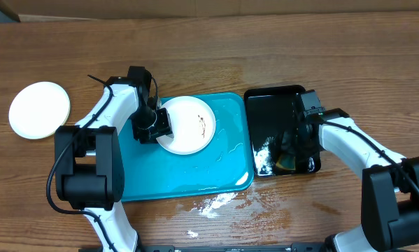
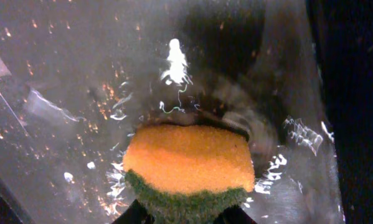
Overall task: Clean dirty plates on tray and stack at the side
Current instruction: 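Lower the right gripper into the black tray and grasp the sponge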
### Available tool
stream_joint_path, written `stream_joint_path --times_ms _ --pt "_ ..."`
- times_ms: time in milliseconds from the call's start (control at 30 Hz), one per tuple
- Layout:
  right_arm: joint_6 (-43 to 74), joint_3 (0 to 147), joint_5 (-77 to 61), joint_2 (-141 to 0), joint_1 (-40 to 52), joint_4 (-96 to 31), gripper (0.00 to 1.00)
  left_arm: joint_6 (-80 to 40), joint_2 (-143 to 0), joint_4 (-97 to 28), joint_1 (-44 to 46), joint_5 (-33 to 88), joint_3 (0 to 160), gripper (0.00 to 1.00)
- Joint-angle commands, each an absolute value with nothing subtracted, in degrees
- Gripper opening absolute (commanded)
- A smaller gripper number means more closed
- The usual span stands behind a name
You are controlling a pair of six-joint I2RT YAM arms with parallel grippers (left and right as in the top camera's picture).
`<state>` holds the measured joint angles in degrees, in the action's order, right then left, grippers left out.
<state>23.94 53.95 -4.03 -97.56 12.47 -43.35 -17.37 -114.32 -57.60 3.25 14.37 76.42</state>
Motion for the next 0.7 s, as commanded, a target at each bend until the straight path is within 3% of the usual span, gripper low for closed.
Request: stream_joint_path --times_ms 0,267,367,533,667 --pt "24.2 57.9 -3.1 -96.5 12.7 -43.8 0.26 -16.7 -114.2 -57.3 2.9 14.8 77.0 0.52" --pt "21.0 60.0 -3.0 -97.2 12.7 -40.1 0.33 -16.7 -114.2 -56.7 2.9 14.6 77.0 0.52" --pt "18.3 60.0 -3.0 -98.5 12.7 -37.6 0.43 -16.9 -114.2 -55.5 3.0 14.7 77.0 0.52" --pt "17.5 60.0 -2.3 -98.5 12.7 -34.3 0.7 -16.9 -114.2 -55.5 3.2 14.6 77.0 0.54" --pt "16.0 60.0 -0.9 -98.5 12.7 -31.6 0.74 -16.9 -114.2 -55.4 3.9 14.6 77.0 0.54"
